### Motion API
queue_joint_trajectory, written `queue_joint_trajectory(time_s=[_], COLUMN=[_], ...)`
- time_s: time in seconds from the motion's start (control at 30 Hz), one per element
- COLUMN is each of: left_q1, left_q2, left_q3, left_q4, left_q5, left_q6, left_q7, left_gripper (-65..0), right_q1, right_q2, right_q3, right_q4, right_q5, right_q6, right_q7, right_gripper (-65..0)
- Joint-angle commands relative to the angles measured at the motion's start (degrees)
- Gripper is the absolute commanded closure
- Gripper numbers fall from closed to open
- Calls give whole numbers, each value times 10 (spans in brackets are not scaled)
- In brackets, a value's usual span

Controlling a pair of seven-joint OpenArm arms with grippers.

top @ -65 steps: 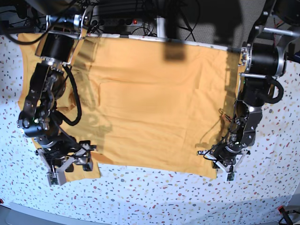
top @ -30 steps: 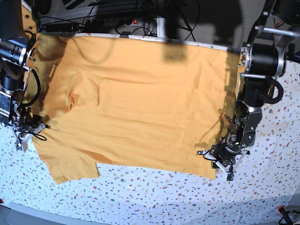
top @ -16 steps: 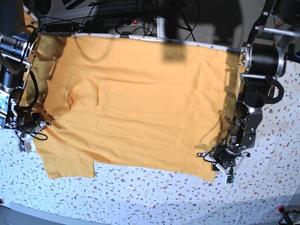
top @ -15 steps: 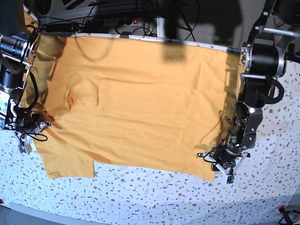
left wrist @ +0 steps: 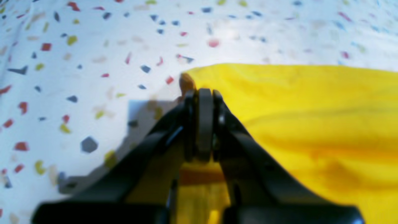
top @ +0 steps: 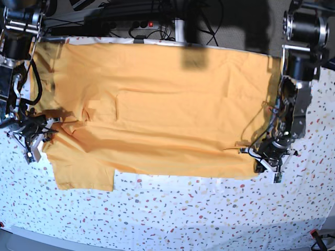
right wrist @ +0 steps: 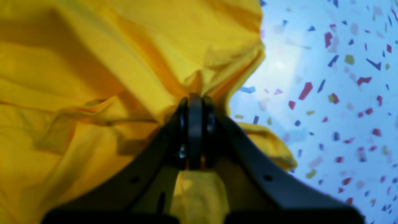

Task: Fold the T-shirt properly
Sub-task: 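Lift the hem with both grippers and fold it toward the collar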

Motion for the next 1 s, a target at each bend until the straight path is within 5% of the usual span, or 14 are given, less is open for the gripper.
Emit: queue_joint_trajectory(time_s=[0.0,0.23,0.5,0.97], left_q1=[-9,52,89,102], left_q2=[-10,-26,-26,-26], left_q3=[-3,-3,-3,-3], left_q4=[40,185,221,223], left_q5=[-3,0,49,105], left_q6=[-1,-1,-1,-1], left_q7=[-16,35,61,102], left_gripper=[0,0,0,0], right_q1=[5,-43,-85,-88], right_q2=[14,16,17,16], right_q3=[12,72,73,73], right_q4=[27,94,97,96], right_q5=[4,9,1,-44], right_q6=[4,4,4,-63], right_q7=[10,-7,-11,-77], right_gripper=[0,0,0,0])
